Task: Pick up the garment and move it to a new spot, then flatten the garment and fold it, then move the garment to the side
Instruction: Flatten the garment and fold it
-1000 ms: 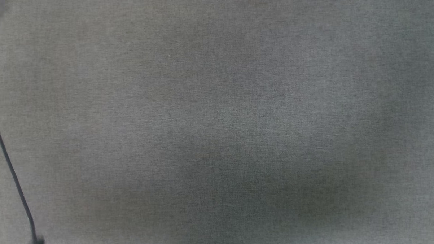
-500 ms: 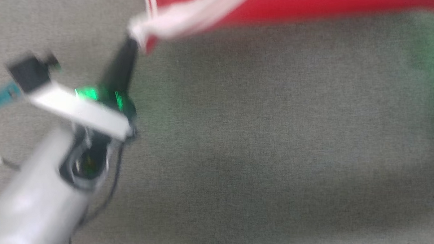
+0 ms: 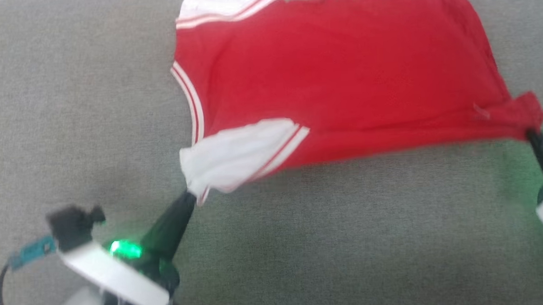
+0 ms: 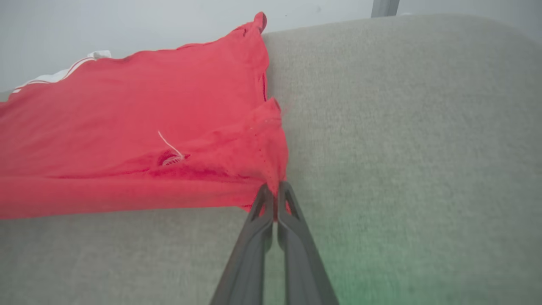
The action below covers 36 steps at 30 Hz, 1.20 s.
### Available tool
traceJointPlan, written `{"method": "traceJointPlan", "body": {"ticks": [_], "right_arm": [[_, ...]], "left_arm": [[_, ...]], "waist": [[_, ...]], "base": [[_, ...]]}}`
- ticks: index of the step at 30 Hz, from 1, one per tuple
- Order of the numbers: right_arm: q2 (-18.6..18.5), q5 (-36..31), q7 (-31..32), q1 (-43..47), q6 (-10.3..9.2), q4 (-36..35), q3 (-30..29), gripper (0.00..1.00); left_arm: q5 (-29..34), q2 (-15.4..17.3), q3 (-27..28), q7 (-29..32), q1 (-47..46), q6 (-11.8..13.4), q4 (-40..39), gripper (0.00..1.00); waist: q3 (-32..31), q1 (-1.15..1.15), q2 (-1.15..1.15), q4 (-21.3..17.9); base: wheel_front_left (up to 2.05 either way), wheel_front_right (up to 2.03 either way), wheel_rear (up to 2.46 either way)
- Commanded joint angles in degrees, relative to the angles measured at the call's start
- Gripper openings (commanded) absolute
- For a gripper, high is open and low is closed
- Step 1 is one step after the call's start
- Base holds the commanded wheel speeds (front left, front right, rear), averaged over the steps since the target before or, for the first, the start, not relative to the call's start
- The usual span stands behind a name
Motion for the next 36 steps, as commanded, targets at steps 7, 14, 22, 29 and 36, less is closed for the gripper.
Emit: {"method": "traceJointPlan", "body": {"ticks": [7, 14, 22, 29, 36], "right_arm": [[2.5, -4.3, 6.5, 15.6, -0.12, -13.0, -8.3, 0.0], [8.0, -8.1, 13.4, 20.8, -0.11, -25.1, -16.9, 0.0], [9.1, -9.8, 16.8, 11.3, -0.11, -24.0, -18.1, 0.0], [8.7, -11.5, 16.0, 1.6, -0.11, -16.4, -15.6, 0.0], [8.3, -12.8, 13.1, -4.6, -0.11, -9.2, -11.5, 0.0]], "left_arm": [[3.5, 1.9, 5.6, -0.2, 12.7, 0.0, -8.1, 0.0], [6.6, 3.1, 7.1, -0.2, 13.0, 0.0, -11.4, 0.0], [6.6, 1.5, 5.5, -0.2, -0.9, 0.0, -5.6, 0.0], [5.2, -1.4, 1.7, -0.2, -13.5, 0.0, 6.8, 0.0], [6.9, -4.3, -1.2, -0.2, -20.5, 0.0, 17.4, 0.0]], "waist": [[-0.3, 0.0, 0.0, -0.8], [-0.2, 0.0, 0.0, -0.5], [0.7, 0.0, 0.0, -0.6], [3.8, 0.0, 0.0, -0.6], [8.1, 0.0, 0.0, -0.5]], "base": [[0.0, 0.0, 0.0], [0.0, 0.0, 0.0], [0.0, 0.0, 0.0], [0.0, 0.0, 0.0], [0.0, 0.0, 0.0]]}}
